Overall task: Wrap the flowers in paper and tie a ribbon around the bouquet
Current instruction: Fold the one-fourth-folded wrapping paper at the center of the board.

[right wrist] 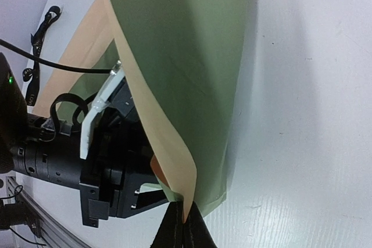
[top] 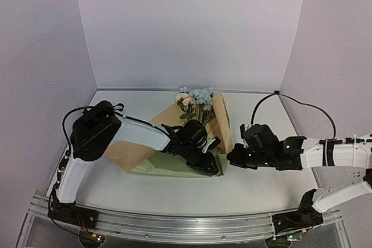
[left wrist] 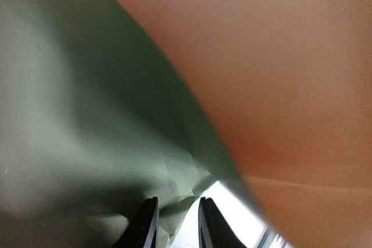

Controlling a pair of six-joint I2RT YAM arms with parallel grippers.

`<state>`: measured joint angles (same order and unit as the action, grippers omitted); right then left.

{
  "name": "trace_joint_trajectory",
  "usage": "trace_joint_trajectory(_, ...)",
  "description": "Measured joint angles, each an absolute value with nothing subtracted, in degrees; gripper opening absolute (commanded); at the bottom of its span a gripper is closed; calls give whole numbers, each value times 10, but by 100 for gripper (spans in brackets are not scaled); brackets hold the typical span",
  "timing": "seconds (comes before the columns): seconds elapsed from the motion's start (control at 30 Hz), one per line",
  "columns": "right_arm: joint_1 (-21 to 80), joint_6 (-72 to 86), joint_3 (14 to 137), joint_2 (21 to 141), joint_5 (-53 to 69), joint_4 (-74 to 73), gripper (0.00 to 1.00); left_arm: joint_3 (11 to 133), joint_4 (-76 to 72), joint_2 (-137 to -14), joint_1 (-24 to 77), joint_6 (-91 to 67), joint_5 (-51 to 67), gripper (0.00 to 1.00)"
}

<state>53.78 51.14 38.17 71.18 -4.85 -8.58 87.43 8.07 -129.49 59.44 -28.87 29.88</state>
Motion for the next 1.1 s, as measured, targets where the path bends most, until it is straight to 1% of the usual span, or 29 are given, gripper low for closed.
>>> trace_joint_trajectory(0.2, 538, 512, 382, 696, -52, -120, 0, 829, 76, -1259, 590, -290, 287, 32)
trace_joint_trajectory(0.33, 538, 512, 382, 696, -56, -139, 0, 787, 70, -1213, 573, -301, 288, 33)
trace_joint_trajectory(0.43, 538, 511, 382, 696, -61, -149, 0, 760, 65, -1169, 555, -307, 288, 32)
trace_joint_trajectory(0.53, 538, 513, 382, 696, -68, -154, 0, 721, 65, -1112, 533, -311, 287, 28)
trace_joint_trajectory(0.7, 538, 520, 382, 693, -89, -171, 0, 621, 97, -1006, 495, -307, 280, 24)
trace_joint_trajectory(0.83, 538, 532, 382, 675, -120, -194, 0, 539, 141, -936, 491, -300, 280, 23)
trace_joint_trajectory(0.97, 538, 545, 379, 647, -158, -220, 0, 492, 167, -901, 496, -299, 288, 21)
trace_joint_trajectory(1.1, 538, 556, 376, 639, -184, -244, 0, 490, 174, -903, 501, -293, 290, 20)
